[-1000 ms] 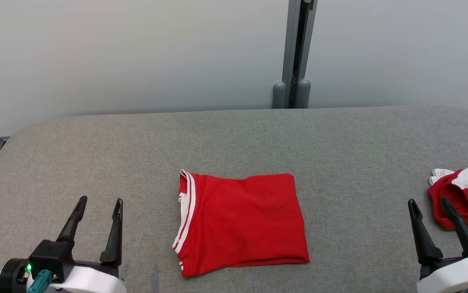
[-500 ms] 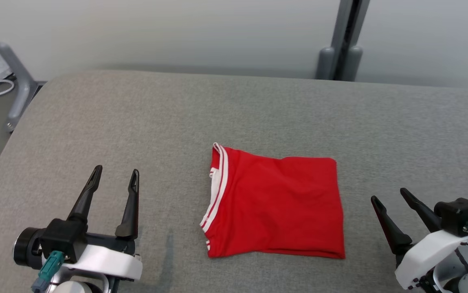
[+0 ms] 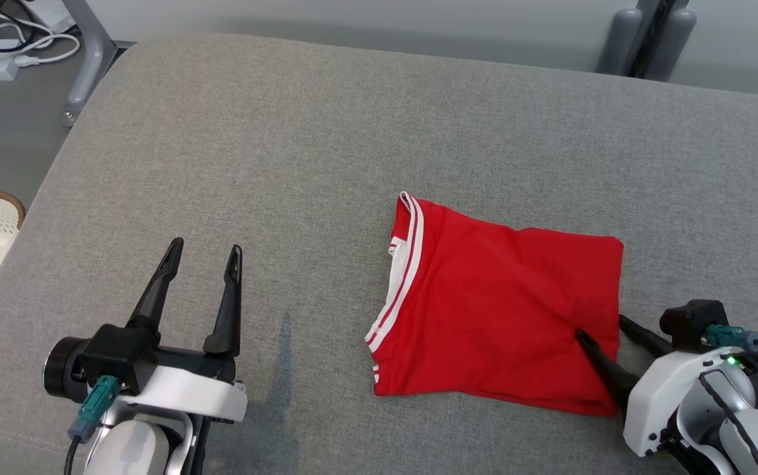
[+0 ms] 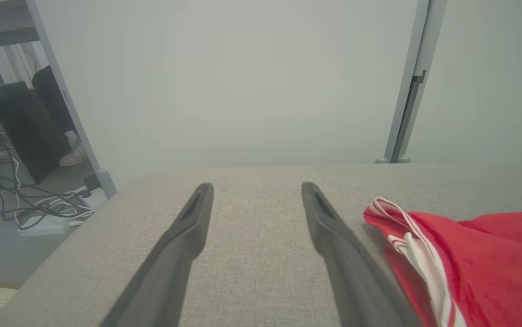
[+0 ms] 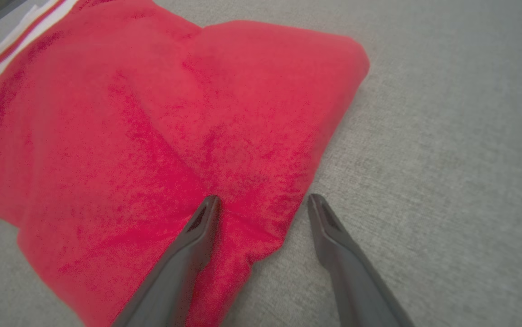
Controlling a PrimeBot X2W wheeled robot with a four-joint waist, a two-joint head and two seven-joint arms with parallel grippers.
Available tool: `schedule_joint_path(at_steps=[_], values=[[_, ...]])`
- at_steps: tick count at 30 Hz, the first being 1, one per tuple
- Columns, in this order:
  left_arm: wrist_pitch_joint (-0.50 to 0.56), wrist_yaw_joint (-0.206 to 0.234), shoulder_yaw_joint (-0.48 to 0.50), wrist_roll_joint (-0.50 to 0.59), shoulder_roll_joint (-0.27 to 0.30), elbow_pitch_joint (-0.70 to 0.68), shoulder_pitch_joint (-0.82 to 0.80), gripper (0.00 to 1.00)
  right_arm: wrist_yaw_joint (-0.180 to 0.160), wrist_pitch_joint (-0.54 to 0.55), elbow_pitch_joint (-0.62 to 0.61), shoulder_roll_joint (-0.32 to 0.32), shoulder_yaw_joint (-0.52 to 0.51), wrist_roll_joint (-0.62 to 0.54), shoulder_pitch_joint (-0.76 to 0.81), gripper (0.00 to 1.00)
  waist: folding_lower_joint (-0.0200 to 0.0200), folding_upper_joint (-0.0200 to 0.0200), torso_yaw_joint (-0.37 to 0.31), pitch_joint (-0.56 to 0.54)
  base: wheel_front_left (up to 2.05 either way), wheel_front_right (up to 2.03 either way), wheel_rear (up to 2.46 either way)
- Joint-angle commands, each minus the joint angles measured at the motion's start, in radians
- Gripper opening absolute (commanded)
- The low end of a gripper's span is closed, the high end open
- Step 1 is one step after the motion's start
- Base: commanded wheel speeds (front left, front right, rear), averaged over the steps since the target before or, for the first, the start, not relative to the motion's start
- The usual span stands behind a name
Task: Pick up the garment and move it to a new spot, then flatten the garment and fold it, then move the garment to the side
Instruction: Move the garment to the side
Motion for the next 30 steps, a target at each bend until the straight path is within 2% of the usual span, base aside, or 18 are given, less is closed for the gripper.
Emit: schedule_joint_path(at_steps=[1,2,3,9,14,24,30], values=[[-0.003,-0.005,0.005,0.001,0.001,0.005,-0.019,1.0,0.0,0.019,0.018,-0.004,0.013,0.01,0.004,0.49,0.0,-0.0001,-0.002,0.004,0.0,0.0,0.0],[-0.005,-0.008,0.006,0.003,-0.001,0.009,-0.024,1.0,0.0,0.024,0.021,-0.005,0.02,0.016,-0.001,0.36,0.0,-0.0001,-0.003,0.007,0.0,0.0,0.0],[-0.005,-0.011,0.006,0.004,-0.002,0.015,-0.029,1.0,0.0,0.029,0.022,-0.005,0.024,0.023,-0.007,0.01,0.0,-0.0001,-0.006,0.009,0.0,0.0,0.0],[-0.008,-0.019,0.016,0.015,-0.011,0.028,-0.053,1.0,-0.001,0.022,-0.008,-0.028,0.026,0.026,-0.042,0.0,0.0,-0.0001,-0.026,0.022,0.0,0.0,0.0],[-0.008,-0.024,0.038,0.028,-0.008,0.013,-0.047,1.0,0.0,0.012,-0.071,-0.038,-0.003,-0.005,-0.031,0.0,0.0,-0.0001,-0.082,0.023,0.0,0.0,0.0],[-0.008,-0.033,0.066,0.053,0.032,-0.027,-0.059,1.0,0.0,0.026,-0.227,-0.061,-0.085,-0.084,0.041,0.0,0.0,-0.0001,-0.299,0.068,0.0,0.0,0.0],[0.017,-0.032,0.063,0.068,0.064,-0.062,-0.083,1.0,0.0,0.024,-0.27,-0.075,-0.108,-0.113,0.047,0.0,0.0,-0.0001,-0.436,0.109,0.0,0.0,0.0]])
